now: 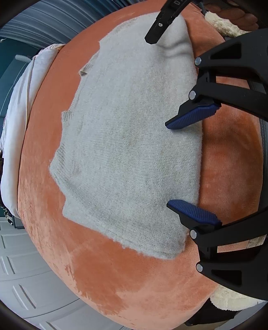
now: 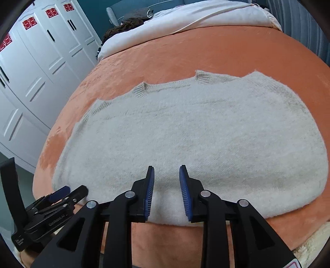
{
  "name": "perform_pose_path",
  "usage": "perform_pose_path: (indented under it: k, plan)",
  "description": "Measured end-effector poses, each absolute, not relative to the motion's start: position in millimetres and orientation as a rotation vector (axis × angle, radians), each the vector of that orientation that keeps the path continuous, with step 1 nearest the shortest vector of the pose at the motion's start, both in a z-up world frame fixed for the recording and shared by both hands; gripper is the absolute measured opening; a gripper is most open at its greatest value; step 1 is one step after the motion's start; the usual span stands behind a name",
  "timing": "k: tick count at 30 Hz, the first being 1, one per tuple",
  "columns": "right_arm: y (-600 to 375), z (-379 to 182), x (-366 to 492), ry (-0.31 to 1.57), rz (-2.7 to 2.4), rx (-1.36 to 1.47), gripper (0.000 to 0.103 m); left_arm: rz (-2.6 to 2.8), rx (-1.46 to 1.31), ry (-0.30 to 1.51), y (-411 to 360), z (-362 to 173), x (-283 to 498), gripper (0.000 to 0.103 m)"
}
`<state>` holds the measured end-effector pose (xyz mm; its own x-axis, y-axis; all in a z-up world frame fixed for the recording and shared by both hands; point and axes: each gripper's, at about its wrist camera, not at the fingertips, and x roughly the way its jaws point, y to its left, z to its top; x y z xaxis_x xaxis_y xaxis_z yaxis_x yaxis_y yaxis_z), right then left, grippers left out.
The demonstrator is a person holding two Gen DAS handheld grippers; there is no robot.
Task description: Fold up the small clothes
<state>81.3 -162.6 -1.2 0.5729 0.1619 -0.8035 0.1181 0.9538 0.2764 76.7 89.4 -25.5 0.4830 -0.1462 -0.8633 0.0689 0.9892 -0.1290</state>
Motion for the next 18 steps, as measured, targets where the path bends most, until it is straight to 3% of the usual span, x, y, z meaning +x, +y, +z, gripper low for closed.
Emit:
perform_pose_path:
  k: [3,5,8,15,16,18]
  plan:
    - [-183.8,5.4,83.5,0.924,-0.035,0.284,0.037,-0.146,-0.119,1.013,98.6,-8.4,82.9,0.071]
    - [-202.7,9.6,86.7,0.899,-0.081,0.258,0.042,-0.152,-0.148,0.983,106.9,2.4,95.8,0.080]
    - [-245.5,14.0,101.0,0.868,-0.165,0.249,0.049,-0.163,-0.194,0.954,120.6,15.6,134.8,0.086]
    - [-326.3,-7.1,161.4,0.892,-0.313,0.266,0.064,-0.139,-0.178,1.015,117.3,-13.6,243.3,0.087]
    - [-331.7,-15.5,172.9,0.919,-0.309,0.258,0.065,-0.140,-0.177,1.029,116.2,-20.5,250.9,0.086]
    - [-332.9,-29.9,184.2,0.963,-0.298,0.256,0.062,-0.152,-0.165,1.063,107.9,-34.7,261.6,0.066]
